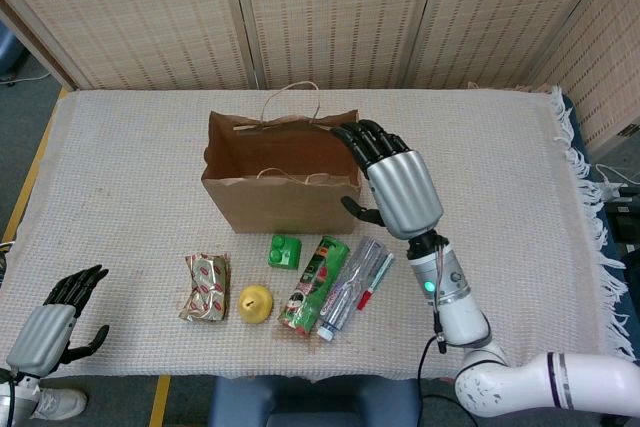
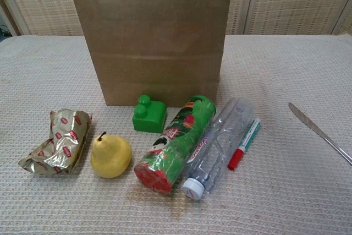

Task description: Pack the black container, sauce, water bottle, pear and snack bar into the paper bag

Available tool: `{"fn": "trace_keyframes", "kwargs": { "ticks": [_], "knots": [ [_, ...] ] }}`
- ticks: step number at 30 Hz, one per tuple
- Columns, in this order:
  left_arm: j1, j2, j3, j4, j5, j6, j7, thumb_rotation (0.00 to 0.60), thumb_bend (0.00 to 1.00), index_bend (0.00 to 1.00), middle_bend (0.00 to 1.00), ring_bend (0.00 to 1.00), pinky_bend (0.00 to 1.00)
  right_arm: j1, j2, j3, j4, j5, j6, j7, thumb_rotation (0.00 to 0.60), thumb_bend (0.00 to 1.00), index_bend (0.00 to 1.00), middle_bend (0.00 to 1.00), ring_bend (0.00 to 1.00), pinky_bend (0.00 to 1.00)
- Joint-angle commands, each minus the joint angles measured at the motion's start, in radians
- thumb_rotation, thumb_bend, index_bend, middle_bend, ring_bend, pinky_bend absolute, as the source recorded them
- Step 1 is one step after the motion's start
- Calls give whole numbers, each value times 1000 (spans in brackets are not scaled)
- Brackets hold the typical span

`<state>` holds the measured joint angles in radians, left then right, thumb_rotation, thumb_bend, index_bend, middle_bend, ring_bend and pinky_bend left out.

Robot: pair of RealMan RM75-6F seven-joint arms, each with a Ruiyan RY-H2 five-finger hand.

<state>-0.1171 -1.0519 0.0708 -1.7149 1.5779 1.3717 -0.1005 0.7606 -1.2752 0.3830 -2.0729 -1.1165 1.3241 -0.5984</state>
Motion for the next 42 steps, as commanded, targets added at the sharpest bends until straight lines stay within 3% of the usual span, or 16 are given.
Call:
{"fn": "trace_keyframes", "kwargs": {
  "ticks": [1,5,10,15,27,38,42],
  "knots": [
    [0,-2,1,-1,1,-2,7,600,384,0,0,0,63,-144,221,-195,-103,-124,-132,148,600,68,169,174,136,323],
    [-1,-2,2,-4,-2,-5,12,600,384,0,0,0,63,-171,280,-308,-57,-212,-251,220,600,68,168,174,136,324],
    [-1,-2,2,-5,-3,-7,13,600,384,0,0,0,63,-145,250,-379,40,-242,-379,183,600,45,127,174,133,312],
    [-2,0,2,-4,-2,-8,6,600,384,0,0,0,63,-88,158,-380,109,-187,-472,105,600,15,79,173,99,266],
    [-3,8,2,-3,1,-7,-22,600,384,0,0,0,63,58,-59,-368,207,9,-579,-108,600,15,38,140,71,213],
    [-5,13,3,-4,3,-9,-38,600,384,0,0,0,64,129,-127,-410,260,116,-574,-197,600,15,40,140,68,192],
    [-6,13,2,-5,2,-9,-37,600,384,0,0,0,63,139,-141,-436,269,124,-557,-216,600,15,101,141,90,196]
  ]
}}
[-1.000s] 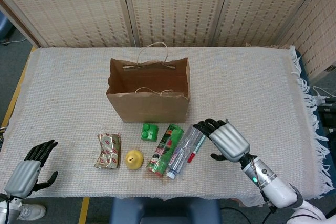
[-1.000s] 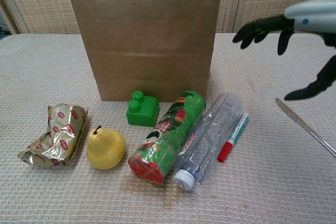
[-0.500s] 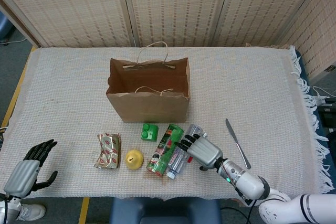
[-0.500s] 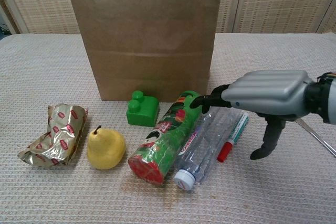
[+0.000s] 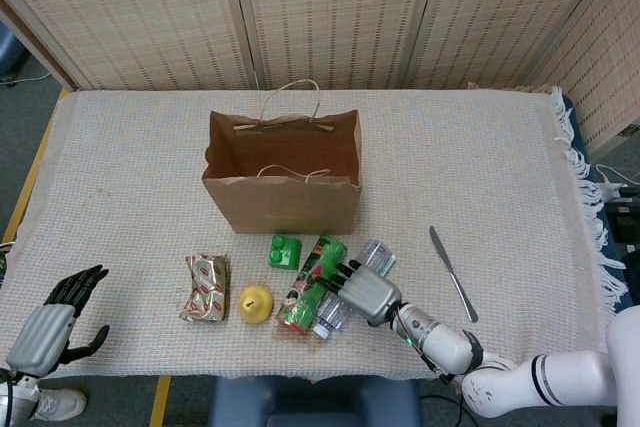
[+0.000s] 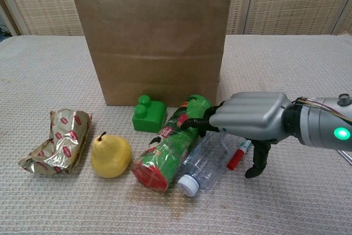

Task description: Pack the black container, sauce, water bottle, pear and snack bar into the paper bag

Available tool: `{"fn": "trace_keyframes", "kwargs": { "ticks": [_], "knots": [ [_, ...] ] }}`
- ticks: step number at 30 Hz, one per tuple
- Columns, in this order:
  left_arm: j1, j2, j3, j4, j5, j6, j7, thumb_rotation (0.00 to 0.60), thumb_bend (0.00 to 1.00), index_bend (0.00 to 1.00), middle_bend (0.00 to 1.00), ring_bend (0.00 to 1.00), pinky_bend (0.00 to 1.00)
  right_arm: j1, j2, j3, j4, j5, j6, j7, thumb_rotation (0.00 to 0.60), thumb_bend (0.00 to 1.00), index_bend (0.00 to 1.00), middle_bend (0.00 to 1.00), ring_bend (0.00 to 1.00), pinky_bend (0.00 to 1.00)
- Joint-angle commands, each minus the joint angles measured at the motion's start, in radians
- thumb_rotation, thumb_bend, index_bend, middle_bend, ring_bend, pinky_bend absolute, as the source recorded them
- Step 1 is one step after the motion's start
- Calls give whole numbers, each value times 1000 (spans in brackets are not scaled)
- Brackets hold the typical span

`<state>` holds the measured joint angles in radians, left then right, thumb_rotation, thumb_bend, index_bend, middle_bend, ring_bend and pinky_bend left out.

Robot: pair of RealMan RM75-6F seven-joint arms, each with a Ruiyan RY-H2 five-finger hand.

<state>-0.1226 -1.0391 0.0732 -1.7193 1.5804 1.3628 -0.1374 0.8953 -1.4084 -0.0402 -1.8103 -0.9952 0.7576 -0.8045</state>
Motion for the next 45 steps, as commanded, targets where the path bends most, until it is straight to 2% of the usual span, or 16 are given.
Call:
{"fn": "trace_keyframes", "kwargs": {
  "ticks": [1,5,8,9,11,13,20,23,26,30,33,39,45],
  "knots": [
    [0,0,0,0,-1,-1,1,600,383,0,0,0,63,5,-12,-18,11,3,17,-17,600,15,122,145,105,206],
    [-1,0,0,-1,-2,-2,3,600,383,0,0,0,63,0,-42,-38,35,0,58,-43,600,27,221,239,215,332],
    [0,0,0,-2,-3,-2,3,600,384,0,0,0,63,-15,-66,-45,51,-31,95,-37,600,176,505,459,454,569],
    [0,0,-1,-2,-4,-2,2,600,384,0,0,0,63,-21,-67,-45,52,-49,106,-26,600,220,578,513,504,622],
    [0,1,-1,-3,-5,-2,1,600,384,0,0,0,63,-35,-62,-39,50,-86,133,6,600,289,667,579,551,671],
    [0,1,0,-3,-5,-3,0,600,384,0,0,0,63,-50,-50,-30,39,-117,161,39,600,312,696,597,564,675],
    [0,3,2,-5,-2,-4,-2,600,385,0,0,0,63,-106,31,23,-38,-265,291,181,600,316,714,611,573,687],
    [0,3,2,-6,-3,-4,-1,600,385,0,0,0,63,-129,66,62,-78,-336,359,259,600,316,714,611,573,687],
    [1,3,2,-7,-5,-5,2,600,385,0,0,0,63,-149,85,124,-102,-406,446,339,600,316,713,611,573,687],
    [1,2,2,-9,-6,-5,4,600,384,0,0,0,63,-154,84,209,-101,-461,536,373,600,316,708,611,573,687],
    [1,2,2,-10,-6,-5,6,600,384,0,0,0,63,-138,59,297,-81,-468,591,366,600,316,704,610,573,682],
    [1,1,3,-12,-5,-7,9,600,384,0,0,0,63,-55,-39,445,26,-432,618,351,600,316,703,610,573,679],
    [1,4,5,-14,-3,-8,4,600,385,0,0,0,63,58,-163,548,198,-415,631,333,600,316,696,610,573,671]
  ]
}}
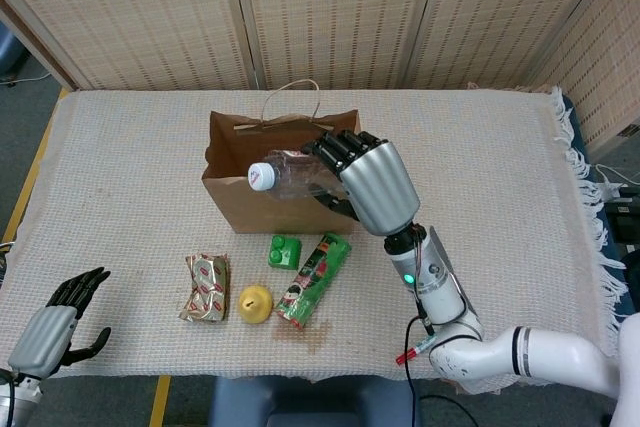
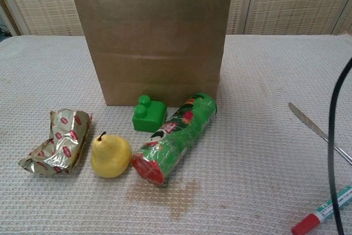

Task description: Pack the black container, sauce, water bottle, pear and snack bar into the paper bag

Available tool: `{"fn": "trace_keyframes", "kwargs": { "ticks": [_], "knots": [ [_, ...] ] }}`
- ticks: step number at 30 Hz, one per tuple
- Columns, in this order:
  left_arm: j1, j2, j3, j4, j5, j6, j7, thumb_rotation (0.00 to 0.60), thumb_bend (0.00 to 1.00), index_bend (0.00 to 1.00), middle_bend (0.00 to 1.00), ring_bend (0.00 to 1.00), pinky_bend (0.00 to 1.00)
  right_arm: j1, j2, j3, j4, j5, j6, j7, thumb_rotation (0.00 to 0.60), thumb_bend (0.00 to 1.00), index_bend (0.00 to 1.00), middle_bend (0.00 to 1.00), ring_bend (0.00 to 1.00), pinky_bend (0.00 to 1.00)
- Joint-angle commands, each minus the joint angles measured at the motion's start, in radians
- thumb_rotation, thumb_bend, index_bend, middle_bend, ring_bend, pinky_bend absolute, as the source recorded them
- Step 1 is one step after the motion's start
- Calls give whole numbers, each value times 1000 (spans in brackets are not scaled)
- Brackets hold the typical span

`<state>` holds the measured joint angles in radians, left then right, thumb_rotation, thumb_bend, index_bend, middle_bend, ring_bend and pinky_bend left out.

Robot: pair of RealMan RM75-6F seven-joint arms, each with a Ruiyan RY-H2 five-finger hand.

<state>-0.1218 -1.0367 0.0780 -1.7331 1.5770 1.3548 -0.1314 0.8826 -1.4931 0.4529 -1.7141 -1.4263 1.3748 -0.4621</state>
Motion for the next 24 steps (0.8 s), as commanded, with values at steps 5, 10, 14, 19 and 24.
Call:
{"fn": "trace_keyframes", "kwargs": {
  "ticks": [5,10,14,19,24],
  "knots": [
    [0,6,0,-1,-1,0,-15,600,384,0,0,0,63,163,-191,105,264,75,-1,-33,600,316,673,610,562,650],
    [-1,7,2,-3,1,-3,-15,600,384,0,0,0,63,237,-291,128,417,145,-35,-31,600,316,636,609,531,629],
    [-1,7,3,-3,0,-4,-15,600,384,0,0,0,63,271,-350,134,499,196,-61,-37,600,315,584,601,479,590],
    [-2,9,0,-1,-7,-6,-27,600,384,0,0,0,63,275,-387,142,493,332,-127,-113,600,136,182,293,179,382],
    [-3,10,2,1,0,-8,-32,600,385,0,0,0,63,264,-348,175,403,385,-106,-161,600,66,1,160,91,295]
  ]
}}
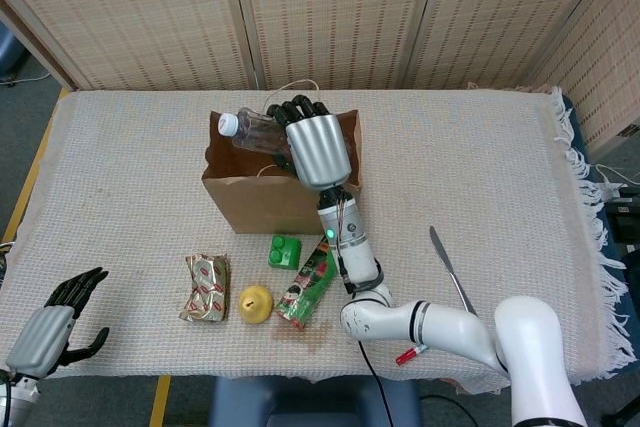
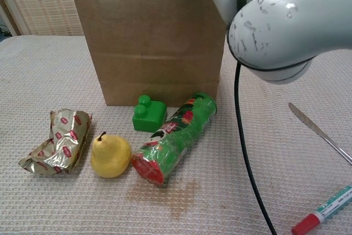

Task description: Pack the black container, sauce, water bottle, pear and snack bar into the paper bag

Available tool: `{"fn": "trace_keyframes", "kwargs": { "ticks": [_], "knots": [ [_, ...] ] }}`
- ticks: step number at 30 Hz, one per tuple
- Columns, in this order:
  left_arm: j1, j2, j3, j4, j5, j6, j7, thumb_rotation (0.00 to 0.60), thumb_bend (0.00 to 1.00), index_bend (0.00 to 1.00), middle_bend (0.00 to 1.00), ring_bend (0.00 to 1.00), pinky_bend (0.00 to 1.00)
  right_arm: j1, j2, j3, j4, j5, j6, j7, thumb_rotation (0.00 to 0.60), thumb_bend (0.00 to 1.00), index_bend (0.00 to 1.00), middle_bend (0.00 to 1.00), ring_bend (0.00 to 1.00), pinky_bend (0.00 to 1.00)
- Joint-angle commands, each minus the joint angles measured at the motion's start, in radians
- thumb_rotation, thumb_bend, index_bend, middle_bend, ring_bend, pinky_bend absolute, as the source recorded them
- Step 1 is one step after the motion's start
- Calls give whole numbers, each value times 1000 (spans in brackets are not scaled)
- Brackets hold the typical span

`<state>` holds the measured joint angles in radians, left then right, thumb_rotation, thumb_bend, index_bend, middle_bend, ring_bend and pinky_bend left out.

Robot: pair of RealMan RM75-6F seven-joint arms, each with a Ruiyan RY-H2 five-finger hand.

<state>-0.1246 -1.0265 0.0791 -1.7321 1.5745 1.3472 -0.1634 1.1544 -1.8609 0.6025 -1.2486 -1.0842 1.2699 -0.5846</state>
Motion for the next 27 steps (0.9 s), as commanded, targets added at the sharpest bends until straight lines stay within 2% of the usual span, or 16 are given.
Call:
{"fn": "trace_keyframes", "kwargs": {
  "ticks": [1,7,11,13,15,19,20,23,27],
  "knots": [
    [0,0,1,0,3,0,2,600,385,0,0,0,63,-11,30,29,-80,47,4,-44,600,64,0,153,87,289],
    [1,-1,2,0,4,1,8,600,384,0,0,0,63,-81,141,8,-252,23,43,-50,600,64,0,151,87,284],
    [2,-2,2,0,5,5,11,600,385,0,0,0,63,-192,260,-52,-447,-22,80,-26,600,64,7,151,87,283],
    [3,-3,2,1,6,6,13,600,385,0,0,0,63,-272,339,-107,-563,-72,110,2,600,64,28,151,87,281],
    [3,-4,2,1,7,6,16,600,384,0,0,0,63,-368,429,-185,-668,-149,152,37,600,64,54,151,87,279],
    [3,-5,6,-2,12,4,25,600,385,0,0,0,63,-566,589,-358,-781,-317,267,124,600,64,70,151,87,257],
    [3,-5,7,-3,13,4,30,600,385,0,0,0,63,-626,629,-416,-787,-375,307,162,600,64,70,151,87,248],
    [5,-9,7,-4,15,7,43,600,384,0,0,0,63,-755,698,-546,-751,-492,392,255,600,64,67,151,87,230],
    [7,-23,-3,3,15,24,55,600,384,0,0,0,63,-893,702,-666,-631,-592,496,362,600,64,36,150,83,200]
  ]
}}
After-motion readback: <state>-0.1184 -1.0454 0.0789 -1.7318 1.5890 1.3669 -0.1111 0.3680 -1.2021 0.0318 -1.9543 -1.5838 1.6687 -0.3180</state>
